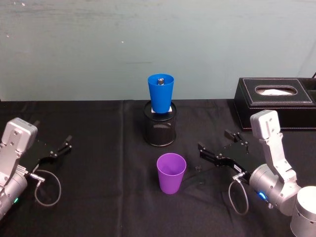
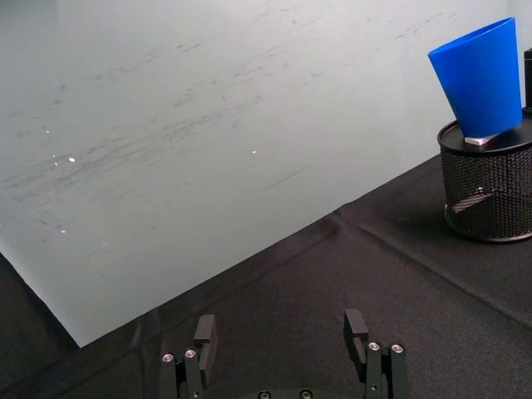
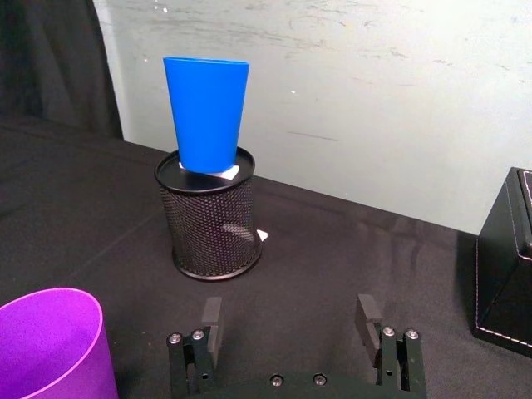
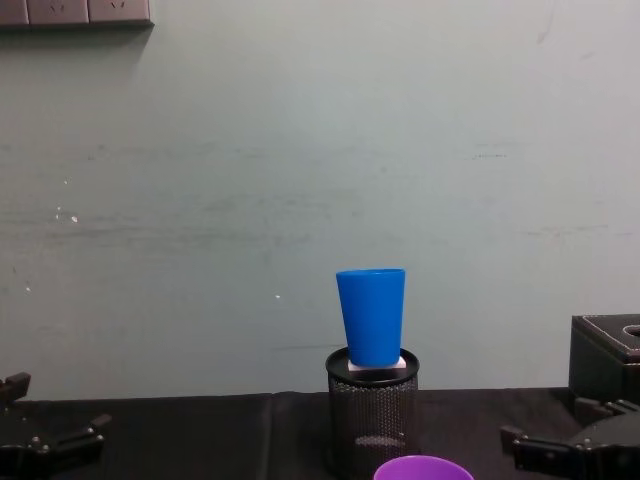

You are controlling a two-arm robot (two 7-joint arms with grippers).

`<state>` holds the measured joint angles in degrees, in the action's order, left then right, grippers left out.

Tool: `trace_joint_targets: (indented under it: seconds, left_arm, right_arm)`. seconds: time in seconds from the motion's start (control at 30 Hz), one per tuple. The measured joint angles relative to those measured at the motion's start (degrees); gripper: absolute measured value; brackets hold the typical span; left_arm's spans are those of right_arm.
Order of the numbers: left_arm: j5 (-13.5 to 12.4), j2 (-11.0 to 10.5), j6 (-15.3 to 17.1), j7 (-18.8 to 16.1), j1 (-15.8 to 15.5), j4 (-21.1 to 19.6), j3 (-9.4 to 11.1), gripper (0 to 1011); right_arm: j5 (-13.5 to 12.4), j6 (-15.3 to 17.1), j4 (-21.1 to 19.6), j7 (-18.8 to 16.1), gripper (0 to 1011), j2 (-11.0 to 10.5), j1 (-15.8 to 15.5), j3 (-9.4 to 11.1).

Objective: Pick up one cup with a gripper and tap it against the other cup.

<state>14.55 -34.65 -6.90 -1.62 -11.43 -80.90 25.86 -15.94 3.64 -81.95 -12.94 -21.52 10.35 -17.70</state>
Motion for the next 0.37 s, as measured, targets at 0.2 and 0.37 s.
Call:
trace_joint_targets:
  seconds: [0.2,0.37]
  left_arm:
    - [0.00,0.00,0.00,0.00,0.00,0.00,0.00,1000]
    - [0.00,0.00,0.00,0.00,0.00,0.00,0.00,1000]
  right_arm:
    - [0.00,0.00,0.00,0.00,1003,0.00,0.00,0.00]
    - [0.00,0.00,0.00,0.00,1002,0.00,0.00,0.00]
